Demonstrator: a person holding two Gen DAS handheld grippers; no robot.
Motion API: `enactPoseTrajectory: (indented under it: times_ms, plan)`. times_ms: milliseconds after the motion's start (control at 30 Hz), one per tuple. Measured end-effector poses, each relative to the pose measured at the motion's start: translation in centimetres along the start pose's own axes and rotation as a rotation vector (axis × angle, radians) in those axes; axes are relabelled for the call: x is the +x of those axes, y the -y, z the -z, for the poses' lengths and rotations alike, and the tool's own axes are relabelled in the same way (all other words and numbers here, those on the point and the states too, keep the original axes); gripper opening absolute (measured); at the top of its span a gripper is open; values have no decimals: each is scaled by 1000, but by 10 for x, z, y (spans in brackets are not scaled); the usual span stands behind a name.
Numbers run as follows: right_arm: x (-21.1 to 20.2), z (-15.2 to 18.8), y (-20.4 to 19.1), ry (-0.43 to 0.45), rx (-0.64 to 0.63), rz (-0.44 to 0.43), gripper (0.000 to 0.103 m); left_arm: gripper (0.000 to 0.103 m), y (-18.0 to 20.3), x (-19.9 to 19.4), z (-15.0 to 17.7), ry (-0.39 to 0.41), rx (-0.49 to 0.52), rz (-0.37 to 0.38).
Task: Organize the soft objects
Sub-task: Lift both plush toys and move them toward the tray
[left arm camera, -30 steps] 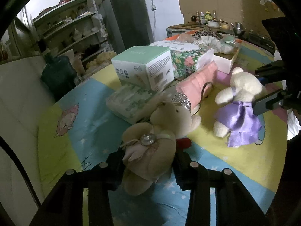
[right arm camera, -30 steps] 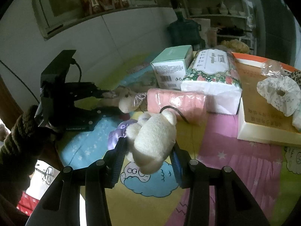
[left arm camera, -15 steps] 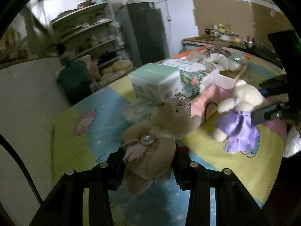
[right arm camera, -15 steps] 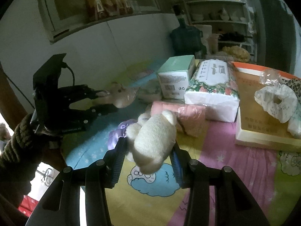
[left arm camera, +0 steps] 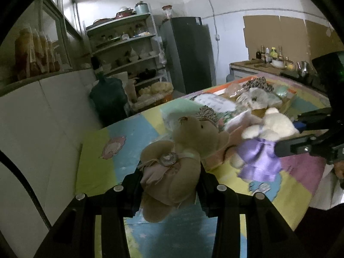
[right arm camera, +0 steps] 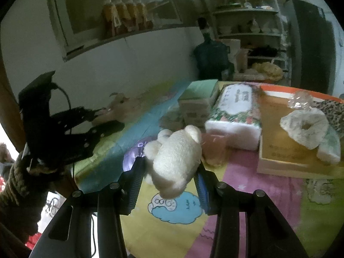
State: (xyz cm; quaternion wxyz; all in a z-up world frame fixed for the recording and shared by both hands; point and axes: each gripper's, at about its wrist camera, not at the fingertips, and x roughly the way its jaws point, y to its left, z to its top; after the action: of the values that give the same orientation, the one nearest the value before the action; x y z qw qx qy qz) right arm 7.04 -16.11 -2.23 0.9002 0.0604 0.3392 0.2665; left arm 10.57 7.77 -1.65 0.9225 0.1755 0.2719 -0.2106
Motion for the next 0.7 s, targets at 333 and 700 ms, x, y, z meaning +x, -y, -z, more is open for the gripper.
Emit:
enactPoseTrajectory:
  times_ms: [333,700]
  plan:
    - [-30,-5,21,67,33,56,46,43,28,-2,-13,15,-82,15]
    - [-60,-4,56,123,84,131,46,43,54,6,-33,44,-118,43]
